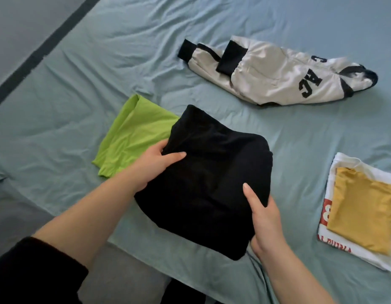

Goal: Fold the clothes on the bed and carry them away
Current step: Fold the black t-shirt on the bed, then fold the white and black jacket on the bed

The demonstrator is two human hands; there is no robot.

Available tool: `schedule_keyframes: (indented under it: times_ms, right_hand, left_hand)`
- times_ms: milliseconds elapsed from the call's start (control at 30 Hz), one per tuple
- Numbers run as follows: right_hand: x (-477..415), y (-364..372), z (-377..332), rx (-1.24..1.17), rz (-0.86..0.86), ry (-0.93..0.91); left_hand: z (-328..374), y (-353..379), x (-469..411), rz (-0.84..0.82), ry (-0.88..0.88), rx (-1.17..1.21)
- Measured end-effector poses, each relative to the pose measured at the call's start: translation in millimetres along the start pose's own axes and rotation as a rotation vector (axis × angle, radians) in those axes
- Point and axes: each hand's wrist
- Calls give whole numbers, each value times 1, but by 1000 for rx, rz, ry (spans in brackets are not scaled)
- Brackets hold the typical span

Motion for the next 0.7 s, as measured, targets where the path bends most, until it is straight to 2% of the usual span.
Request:
schedule_keyframes:
  times_ms: [167, 233, 300, 367, 400, 467, 600, 700]
  right_hand:
    - [-6, 94, -9, -55, -65, -98]
    - [-17, 126, 3, -30, -94, -46]
    - [-33, 150, 25, 24, -163, 156]
    - [-49, 162, 52, 142, -231, 440]
    - [-57, 164, 67, 243, -258, 519]
    - [-72, 164, 90, 415, -252, 513]
    - [-93, 158, 111, 473, -240, 444]
    - [-104, 146, 116, 679, -298, 386]
  left_hand:
    - [68, -94, -11, -3, 88, -86]
    - [75, -128, -20, 27, 70, -159]
    - [62, -153, -35, 119, 6, -346]
    - [28, -166, -51, 225, -155, -744]
    - [6, -164, -56, 250, -249, -917]
    - [-35, -150, -61, 263, -320, -1091]
    - [-88, -121, -60, 94, -294, -1151]
    - [-97, -115, -64, 68, -379, -1198]
Point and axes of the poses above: each hand's wrist, its own x-axis away from the middle knuckle, its own y-axis out of the palm, z = x × y, and after that the axes turned 2 degrees about y, right-handed
